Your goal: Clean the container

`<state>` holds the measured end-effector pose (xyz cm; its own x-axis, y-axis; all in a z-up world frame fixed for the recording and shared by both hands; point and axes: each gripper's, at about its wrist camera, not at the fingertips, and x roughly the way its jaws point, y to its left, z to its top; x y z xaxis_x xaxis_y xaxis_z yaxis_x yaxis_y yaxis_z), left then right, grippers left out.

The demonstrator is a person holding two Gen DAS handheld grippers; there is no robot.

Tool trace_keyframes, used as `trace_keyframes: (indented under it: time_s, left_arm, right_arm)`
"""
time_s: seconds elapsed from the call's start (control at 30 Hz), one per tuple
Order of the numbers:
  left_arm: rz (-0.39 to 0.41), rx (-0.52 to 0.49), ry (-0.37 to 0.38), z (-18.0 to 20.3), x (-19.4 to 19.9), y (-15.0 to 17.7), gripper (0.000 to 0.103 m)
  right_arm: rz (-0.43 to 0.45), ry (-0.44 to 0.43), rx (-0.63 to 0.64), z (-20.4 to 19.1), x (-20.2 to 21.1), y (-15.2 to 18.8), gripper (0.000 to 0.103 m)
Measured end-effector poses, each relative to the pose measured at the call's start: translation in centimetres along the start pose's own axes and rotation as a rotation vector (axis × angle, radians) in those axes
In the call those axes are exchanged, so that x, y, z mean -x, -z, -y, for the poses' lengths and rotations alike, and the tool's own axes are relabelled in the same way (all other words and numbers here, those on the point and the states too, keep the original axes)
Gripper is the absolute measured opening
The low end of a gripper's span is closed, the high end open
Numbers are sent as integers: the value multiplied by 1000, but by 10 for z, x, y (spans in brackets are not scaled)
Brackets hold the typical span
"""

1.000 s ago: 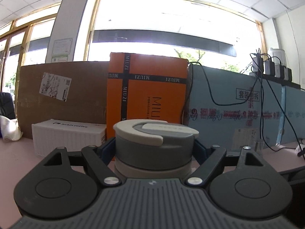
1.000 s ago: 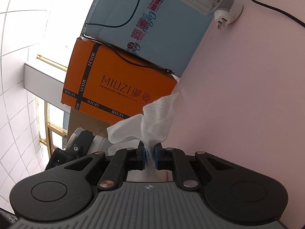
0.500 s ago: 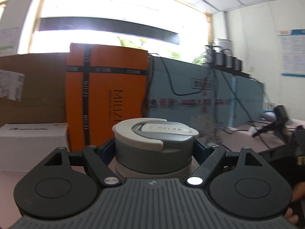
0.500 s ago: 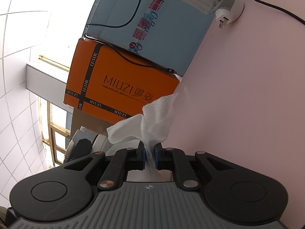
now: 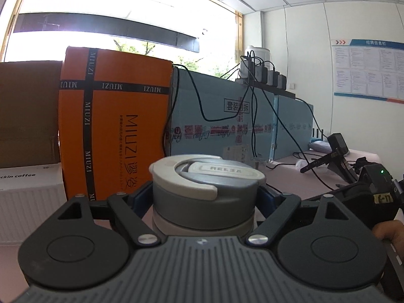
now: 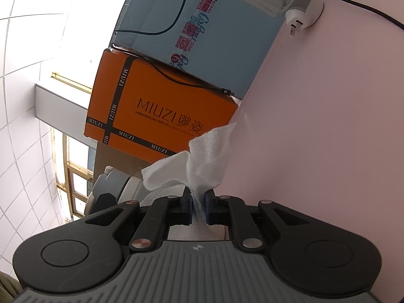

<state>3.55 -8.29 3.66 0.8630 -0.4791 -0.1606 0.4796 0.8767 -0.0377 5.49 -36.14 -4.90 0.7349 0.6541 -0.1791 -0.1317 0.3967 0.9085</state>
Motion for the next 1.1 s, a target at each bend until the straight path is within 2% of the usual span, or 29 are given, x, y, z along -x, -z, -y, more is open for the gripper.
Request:
trace_keyframes:
  time_s: [0.1, 0.2, 0.27, 0.43, 0.57, 0.8, 0.93, 1.1]
  left_arm:
    - [5, -20, -50, 10, 0, 3, 82]
    - [20, 1, -95, 16, 3, 5, 84]
    - [31, 16, -129, 20, 5, 6, 91]
    - [58, 72, -196, 27, 11, 9, 92]
    - [75, 73, -248, 34, 17, 11, 92]
    - [108, 26, -289, 48, 26, 15, 92]
    - [119, 14, -302, 51, 26, 17, 92]
    - [121, 5, -288, 52, 24, 18, 92]
  right_arm:
    - [3, -2, 1, 0, 0, 0, 9]
    - [4, -1, 2, 0, 1, 0, 9]
    - [4, -4, 2, 0, 1, 0, 9]
    - [19, -6, 3, 0, 3, 0, 9]
    - [63, -18, 14, -3, 10, -2, 9]
    - [160, -130, -25, -18, 23, -22, 9]
    - [137, -172, -14, -32, 14, -29, 9]
    - [37, -160, 35, -41, -8, -17, 10]
